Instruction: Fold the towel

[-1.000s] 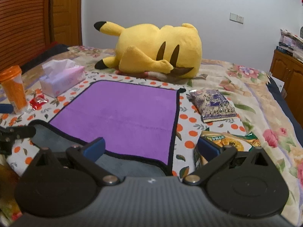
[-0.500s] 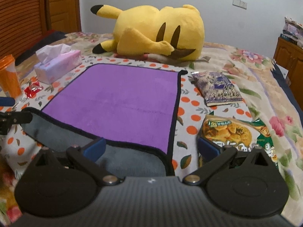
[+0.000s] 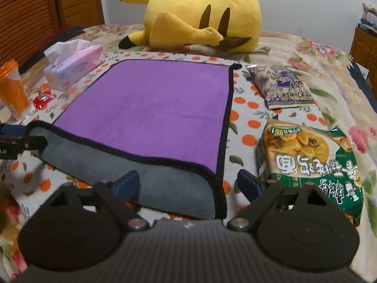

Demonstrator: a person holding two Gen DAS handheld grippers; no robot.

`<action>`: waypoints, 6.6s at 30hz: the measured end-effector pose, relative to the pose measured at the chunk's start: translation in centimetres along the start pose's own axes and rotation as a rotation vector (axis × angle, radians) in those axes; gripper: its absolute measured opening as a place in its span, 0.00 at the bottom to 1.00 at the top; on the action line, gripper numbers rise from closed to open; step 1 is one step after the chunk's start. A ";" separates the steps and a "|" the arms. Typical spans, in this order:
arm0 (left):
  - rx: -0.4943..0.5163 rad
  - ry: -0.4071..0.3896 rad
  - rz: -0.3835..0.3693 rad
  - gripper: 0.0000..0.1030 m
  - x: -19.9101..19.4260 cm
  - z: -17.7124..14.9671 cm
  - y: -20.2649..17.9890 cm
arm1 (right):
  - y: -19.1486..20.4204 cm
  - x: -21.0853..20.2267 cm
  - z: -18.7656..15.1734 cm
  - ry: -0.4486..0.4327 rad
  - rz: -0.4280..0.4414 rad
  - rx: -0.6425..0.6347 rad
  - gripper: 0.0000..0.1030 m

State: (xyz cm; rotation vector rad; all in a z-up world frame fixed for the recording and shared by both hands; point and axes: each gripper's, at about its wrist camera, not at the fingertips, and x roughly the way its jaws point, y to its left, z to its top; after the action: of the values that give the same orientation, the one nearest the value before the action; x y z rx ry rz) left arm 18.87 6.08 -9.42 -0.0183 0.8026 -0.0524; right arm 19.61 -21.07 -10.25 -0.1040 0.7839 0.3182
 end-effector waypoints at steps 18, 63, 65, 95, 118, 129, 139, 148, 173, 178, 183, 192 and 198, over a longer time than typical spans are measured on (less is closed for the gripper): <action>0.028 0.006 -0.034 0.31 0.0 -0.2 -0.5 | -0.7 0.6 0.1 0.052 0.036 0.014 0.53; 0.073 -0.176 -0.060 0.07 -4.1 1.6 -1.3 | -3.1 -1.7 2.2 -0.130 0.056 0.026 0.04; 0.073 -0.181 -0.062 0.06 -4.1 1.7 -1.3 | -3.2 -1.8 2.5 -0.144 0.063 0.022 0.04; 0.127 -0.213 -0.077 0.06 -1.5 6.0 -1.9 | -3.5 0.5 5.5 -0.223 0.062 -0.074 0.04; 0.172 -0.271 -0.070 0.06 1.5 12.5 -1.7 | -2.3 2.8 12.6 -0.299 -0.014 -0.230 0.04; 0.170 -0.295 -0.042 0.06 3.8 16.0 -1.7 | -2.9 5.2 15.6 -0.324 -0.064 -0.203 0.04; 0.150 -0.309 -0.003 0.06 6.1 17.8 -0.9 | -2.8 7.5 16.6 -0.329 -0.093 -0.213 0.04; 0.133 -0.298 0.027 0.06 9.5 17.3 -0.8 | -3.2 10.0 16.5 -0.314 -0.088 -0.161 0.04; 0.123 -0.222 0.090 0.07 15.8 16.2 0.2 | -3.4 15.3 15.7 -0.174 -0.145 -0.109 0.05; 0.126 -0.209 0.093 0.16 15.7 15.9 0.2 | -3.4 15.2 15.4 -0.160 -0.145 -0.103 0.23; 0.131 -0.203 0.087 0.20 15.1 15.3 0.2 | -3.2 14.5 14.6 -0.150 -0.127 -0.097 0.35; 0.136 -0.184 0.074 0.50 13.4 13.5 -0.3 | -2.5 13.2 12.6 -0.125 -0.092 -0.072 0.41; 0.142 -0.166 0.052 0.54 12.0 12.0 -0.9 | -1.7 11.8 10.7 -0.110 -0.070 -0.066 0.43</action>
State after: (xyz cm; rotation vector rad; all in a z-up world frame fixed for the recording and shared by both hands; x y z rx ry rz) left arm 35.81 4.49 -9.65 0.1311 0.6318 -0.0578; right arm 35.28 -17.57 -11.10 -0.1741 0.6595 0.2806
